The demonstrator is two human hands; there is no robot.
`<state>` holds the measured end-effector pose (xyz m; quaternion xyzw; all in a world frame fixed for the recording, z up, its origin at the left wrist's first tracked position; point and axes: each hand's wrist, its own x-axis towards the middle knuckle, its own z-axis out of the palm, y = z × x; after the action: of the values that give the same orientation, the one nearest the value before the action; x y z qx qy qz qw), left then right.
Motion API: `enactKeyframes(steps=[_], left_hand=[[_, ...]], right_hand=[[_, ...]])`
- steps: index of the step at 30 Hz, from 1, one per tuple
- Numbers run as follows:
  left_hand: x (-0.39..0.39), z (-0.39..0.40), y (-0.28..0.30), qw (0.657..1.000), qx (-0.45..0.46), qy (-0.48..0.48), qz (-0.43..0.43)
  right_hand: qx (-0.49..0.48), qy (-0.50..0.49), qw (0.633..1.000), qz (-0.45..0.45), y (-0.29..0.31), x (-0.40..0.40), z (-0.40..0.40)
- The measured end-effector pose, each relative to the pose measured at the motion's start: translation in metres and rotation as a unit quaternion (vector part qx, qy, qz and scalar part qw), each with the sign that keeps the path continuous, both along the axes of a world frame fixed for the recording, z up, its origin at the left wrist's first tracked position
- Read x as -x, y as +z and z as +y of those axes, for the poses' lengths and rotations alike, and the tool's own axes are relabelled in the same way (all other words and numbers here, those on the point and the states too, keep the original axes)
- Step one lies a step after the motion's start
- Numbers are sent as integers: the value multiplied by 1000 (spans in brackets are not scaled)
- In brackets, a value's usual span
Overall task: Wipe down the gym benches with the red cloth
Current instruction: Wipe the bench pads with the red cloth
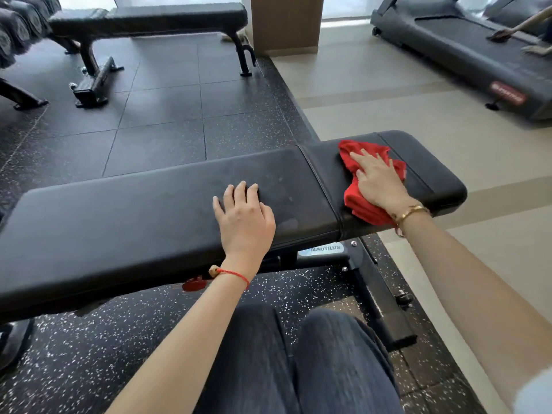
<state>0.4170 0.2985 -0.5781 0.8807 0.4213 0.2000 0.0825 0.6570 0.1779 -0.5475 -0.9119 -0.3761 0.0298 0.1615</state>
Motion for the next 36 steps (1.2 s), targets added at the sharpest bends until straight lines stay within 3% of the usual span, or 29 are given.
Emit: enactKeyframes(steps=[3, 6, 13, 19, 24, 29, 33, 36], left_hand=[[1, -1, 1, 1000, -4, -3, 12], [1, -1, 3, 1000, -8, 1, 12], [2, 2, 4, 1000, 7, -2, -5], [-13, -1, 8, 999, 38, 19, -19], [-64, -25, 18, 997, 66, 1, -28], [-109, -52, 18, 996, 87, 2, -28], [-123, -63, 10, 998, 65, 27, -6], [-125, -64, 6, 998, 48, 38, -7]], right_hand=[[17, -9, 1000, 11, 5, 8, 35], [18, 57, 998, 3, 4, 36, 61], [-11, 123, 992, -16, -2, 66, 17], [-16, 28, 999, -21, -6, 16, -41], [6, -6, 1000, -3, -4, -47, -5], [22, 83, 996, -9, -1, -62, 24], [-4, 182, 983, -5, -5, -44, -14], [-33, 182, 983, -15, -7, -48, -60]])
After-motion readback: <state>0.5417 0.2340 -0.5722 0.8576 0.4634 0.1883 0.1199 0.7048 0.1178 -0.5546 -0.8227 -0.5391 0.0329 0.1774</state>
